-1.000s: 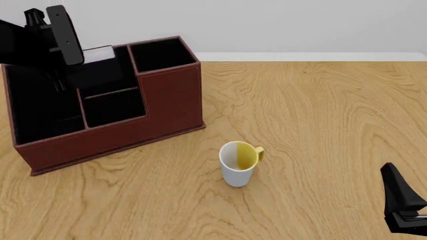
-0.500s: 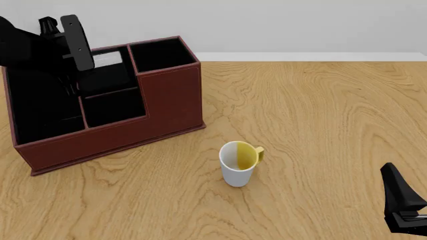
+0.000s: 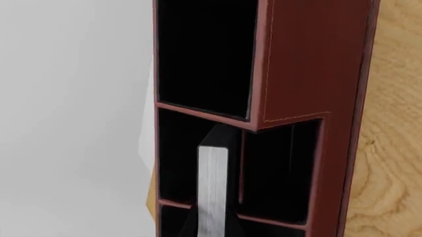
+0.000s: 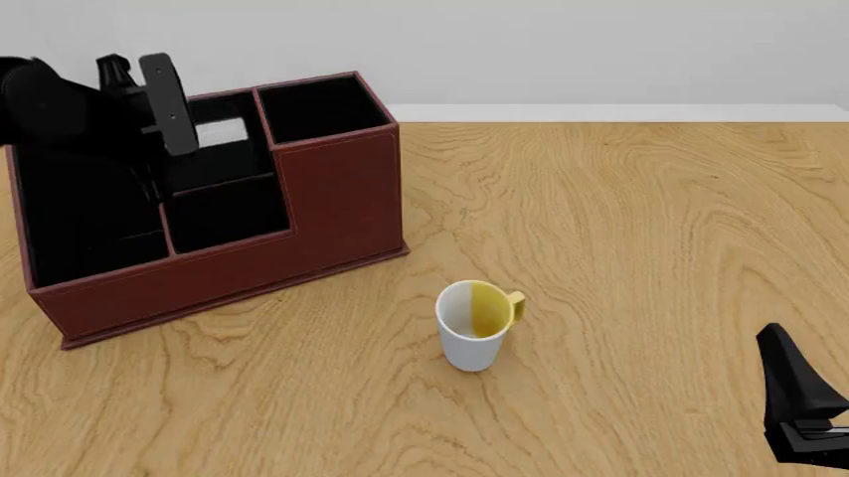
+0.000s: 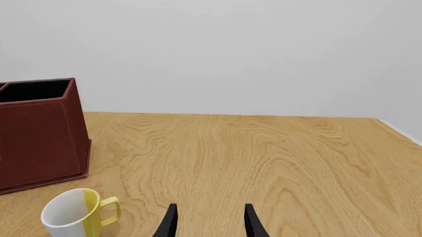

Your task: Pick up the book and place it in the front compartment of the caddy.

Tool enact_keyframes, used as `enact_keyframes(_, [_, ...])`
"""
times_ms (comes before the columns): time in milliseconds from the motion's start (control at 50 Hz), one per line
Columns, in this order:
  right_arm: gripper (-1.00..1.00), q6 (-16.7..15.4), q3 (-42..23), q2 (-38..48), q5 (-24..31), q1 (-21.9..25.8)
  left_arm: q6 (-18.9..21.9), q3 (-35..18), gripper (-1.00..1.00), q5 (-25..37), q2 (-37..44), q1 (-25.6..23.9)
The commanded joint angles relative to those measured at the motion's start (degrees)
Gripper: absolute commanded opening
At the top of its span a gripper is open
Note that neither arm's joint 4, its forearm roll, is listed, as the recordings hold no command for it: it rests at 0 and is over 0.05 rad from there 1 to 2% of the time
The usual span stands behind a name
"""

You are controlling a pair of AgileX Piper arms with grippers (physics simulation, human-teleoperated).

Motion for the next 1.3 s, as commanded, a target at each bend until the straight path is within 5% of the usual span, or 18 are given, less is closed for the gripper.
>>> enact_keyframes(20, [1.0,-0.01,0.0,0.0,0.0,0.0,1.56,-1.02,-1.0,-2.85,1.63,0.87])
enact_keyframes(1300, [1.0,0.02,0.0,0.0,0.0,-0.01,6.31,-4.34,-1.0,-15.2,15.14,5.98])
